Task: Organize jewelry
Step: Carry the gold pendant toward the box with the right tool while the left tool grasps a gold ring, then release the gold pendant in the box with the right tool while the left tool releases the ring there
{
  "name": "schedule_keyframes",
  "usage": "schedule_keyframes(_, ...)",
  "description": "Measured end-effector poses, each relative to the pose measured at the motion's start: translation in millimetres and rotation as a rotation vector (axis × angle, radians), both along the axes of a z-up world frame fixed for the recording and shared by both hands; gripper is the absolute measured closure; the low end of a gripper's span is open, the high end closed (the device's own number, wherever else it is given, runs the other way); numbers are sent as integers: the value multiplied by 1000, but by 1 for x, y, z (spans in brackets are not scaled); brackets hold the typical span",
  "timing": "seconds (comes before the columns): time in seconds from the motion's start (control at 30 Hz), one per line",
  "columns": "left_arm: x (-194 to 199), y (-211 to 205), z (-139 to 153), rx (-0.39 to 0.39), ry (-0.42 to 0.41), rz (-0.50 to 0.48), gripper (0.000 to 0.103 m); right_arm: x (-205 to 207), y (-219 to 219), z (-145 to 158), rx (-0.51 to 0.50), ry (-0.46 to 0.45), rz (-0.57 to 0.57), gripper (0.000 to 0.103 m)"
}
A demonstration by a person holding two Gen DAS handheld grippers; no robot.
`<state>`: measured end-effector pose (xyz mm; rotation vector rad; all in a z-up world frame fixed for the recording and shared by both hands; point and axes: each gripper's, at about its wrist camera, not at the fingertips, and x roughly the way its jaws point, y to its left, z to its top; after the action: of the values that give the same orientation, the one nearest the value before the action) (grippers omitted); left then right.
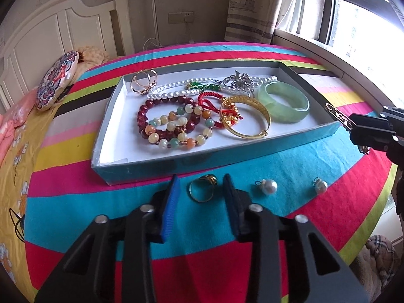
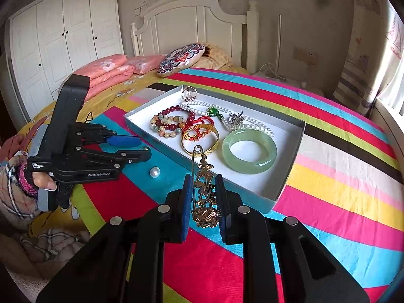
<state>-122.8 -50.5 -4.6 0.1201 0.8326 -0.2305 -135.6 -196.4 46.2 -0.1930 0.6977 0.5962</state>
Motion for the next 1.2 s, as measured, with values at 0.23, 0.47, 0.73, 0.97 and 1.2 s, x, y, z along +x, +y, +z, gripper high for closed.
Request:
schedule_keyframes(0.23,-11,-3,0,-13,-23,-41,81,-1,-3,1,6,-3,-11,84)
schedule_keyframes(0.47,-19,3,24,-33,-86,-31,81,1,-10,4,23,-26,-55,84)
schedule_keyframes(0.73,-5,-8,45,-46,-121,-50,81,20,-20,1,40,-24,-149,84)
schedule_keyframes(0.97,14,-31,50,-27,-131,-86,81,33,-9,1,31,-34,-149,84)
schedule_keyframes(1.2,39,-37,46,-65,-97,-80,81,55,15,0,-3,-25,-124,84)
